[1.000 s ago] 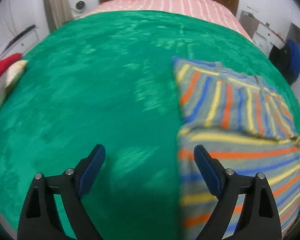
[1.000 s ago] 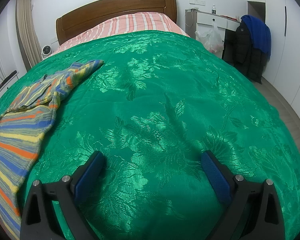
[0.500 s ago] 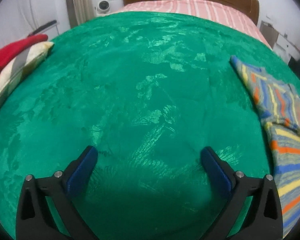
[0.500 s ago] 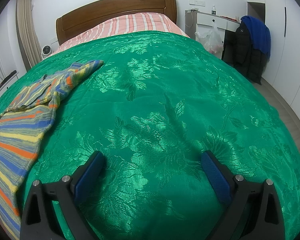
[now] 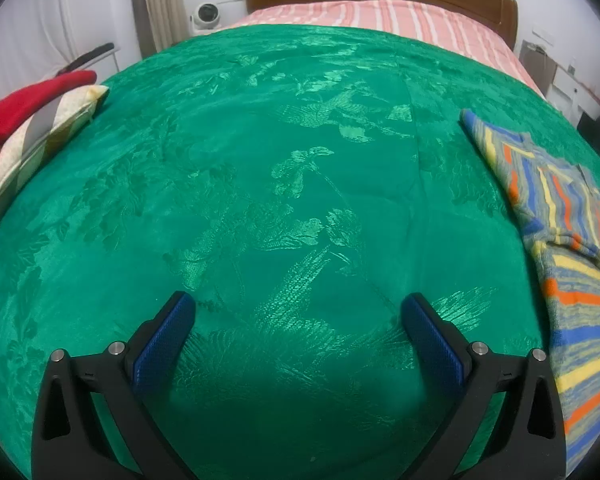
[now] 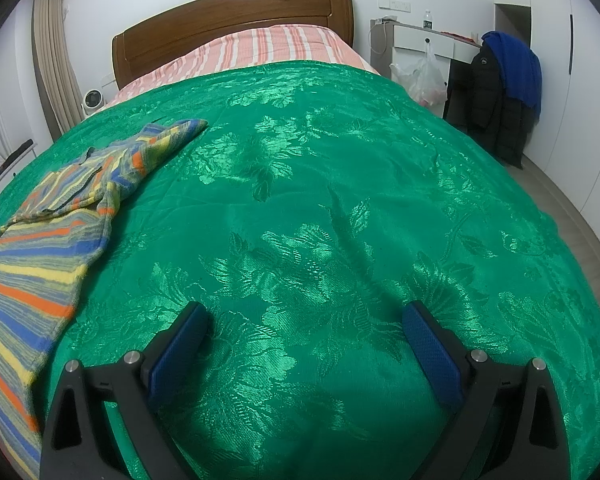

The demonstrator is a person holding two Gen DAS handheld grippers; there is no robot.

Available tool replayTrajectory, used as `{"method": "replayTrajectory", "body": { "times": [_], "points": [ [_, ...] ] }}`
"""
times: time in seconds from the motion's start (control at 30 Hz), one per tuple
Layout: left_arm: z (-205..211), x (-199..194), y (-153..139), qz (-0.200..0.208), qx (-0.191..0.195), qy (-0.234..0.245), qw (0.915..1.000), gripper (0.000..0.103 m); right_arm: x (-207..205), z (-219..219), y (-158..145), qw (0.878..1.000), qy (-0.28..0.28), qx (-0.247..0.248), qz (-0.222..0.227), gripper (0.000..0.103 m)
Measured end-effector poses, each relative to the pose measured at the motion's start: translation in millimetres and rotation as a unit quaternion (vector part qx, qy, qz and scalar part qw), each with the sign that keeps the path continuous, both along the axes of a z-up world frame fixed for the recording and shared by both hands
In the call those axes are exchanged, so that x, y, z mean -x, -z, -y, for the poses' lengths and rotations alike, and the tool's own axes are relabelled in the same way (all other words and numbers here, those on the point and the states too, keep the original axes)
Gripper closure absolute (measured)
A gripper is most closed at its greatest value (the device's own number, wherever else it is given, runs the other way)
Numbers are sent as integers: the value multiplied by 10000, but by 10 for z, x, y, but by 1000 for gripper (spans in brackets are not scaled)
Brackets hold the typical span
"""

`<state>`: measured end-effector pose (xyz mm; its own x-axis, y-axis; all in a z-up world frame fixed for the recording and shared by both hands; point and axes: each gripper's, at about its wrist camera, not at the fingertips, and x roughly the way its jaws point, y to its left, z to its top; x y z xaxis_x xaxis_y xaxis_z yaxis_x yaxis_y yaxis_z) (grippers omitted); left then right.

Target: Fold small clothes

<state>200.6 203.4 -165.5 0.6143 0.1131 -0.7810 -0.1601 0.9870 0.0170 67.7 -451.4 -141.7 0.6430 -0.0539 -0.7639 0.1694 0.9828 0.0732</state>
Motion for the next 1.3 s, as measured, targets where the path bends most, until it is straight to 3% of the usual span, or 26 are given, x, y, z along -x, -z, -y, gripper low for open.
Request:
{"method": "replayTrajectory", "body": {
  "times": [1.3],
  "points": [
    [6,-2,2,-1,-3,-9,10000,0,-23,-33,11,10000,5,37,-34,5]
  ]
}}
